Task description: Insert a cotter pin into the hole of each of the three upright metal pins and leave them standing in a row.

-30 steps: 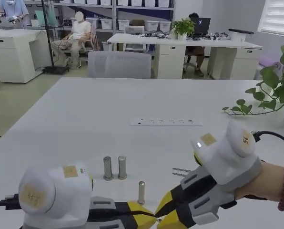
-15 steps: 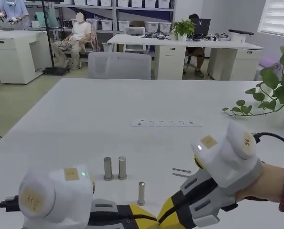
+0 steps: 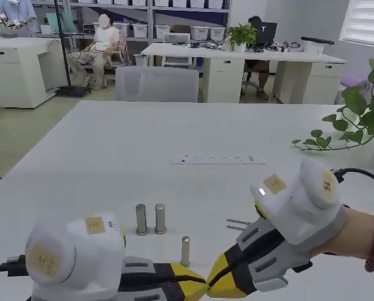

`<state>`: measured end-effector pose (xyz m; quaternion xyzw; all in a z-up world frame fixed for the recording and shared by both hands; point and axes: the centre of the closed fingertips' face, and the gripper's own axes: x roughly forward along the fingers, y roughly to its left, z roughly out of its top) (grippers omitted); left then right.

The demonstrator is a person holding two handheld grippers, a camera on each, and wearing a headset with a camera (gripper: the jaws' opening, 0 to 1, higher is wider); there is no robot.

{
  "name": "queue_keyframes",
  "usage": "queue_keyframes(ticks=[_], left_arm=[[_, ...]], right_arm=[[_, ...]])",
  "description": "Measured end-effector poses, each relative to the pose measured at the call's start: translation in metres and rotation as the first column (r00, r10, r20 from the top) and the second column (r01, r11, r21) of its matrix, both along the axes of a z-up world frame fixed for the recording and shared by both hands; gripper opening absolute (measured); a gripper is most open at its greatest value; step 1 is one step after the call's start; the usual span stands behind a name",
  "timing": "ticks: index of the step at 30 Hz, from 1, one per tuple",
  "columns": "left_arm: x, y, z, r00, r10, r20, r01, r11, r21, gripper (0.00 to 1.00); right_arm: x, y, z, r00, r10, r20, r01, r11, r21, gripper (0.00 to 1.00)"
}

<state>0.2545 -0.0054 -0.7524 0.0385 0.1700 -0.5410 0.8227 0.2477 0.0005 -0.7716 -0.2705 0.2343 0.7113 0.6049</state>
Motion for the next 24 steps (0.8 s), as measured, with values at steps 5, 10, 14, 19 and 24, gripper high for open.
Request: queue_keyframes(ticks=[5, 10, 14, 19, 24], left_arm=[[0.003, -0.001, -0.001, 1.000, 0.013, 0.003, -0.013, 1.000, 0.010, 0.02], [0.006, 0.001, -0.007, 0.999, 0.030, 0.011, -0.031, 0.999, 0.036, 0.11], [0.012, 0.007, -0.009, 0.998, 0.069, 0.012, -0.070, 0.997, 0.032, 0.15], [0.018, 0.013, -0.013, 0.994, 0.110, 0.014, -0.111, 0.993, 0.038, 0.19], [0.027, 0.021, -0.020, 0.987, 0.160, 0.012, -0.160, 0.986, 0.050, 0.21]], right_arm=[[0.002, -0.001, 0.000, 1.000, 0.008, 0.023, -0.008, 1.000, -0.023, 0.02], [0.007, -0.005, -0.002, 0.999, 0.001, 0.040, 0.000, 0.999, -0.043, 0.02], [0.013, -0.010, -0.004, 0.998, -0.005, 0.066, 0.009, 0.997, -0.073, 0.02], [0.025, -0.018, -0.006, 0.993, -0.008, 0.115, 0.022, 0.993, -0.119, 0.02], [0.037, -0.022, -0.010, 0.988, -0.011, 0.156, 0.037, 0.986, -0.161, 0.02]])
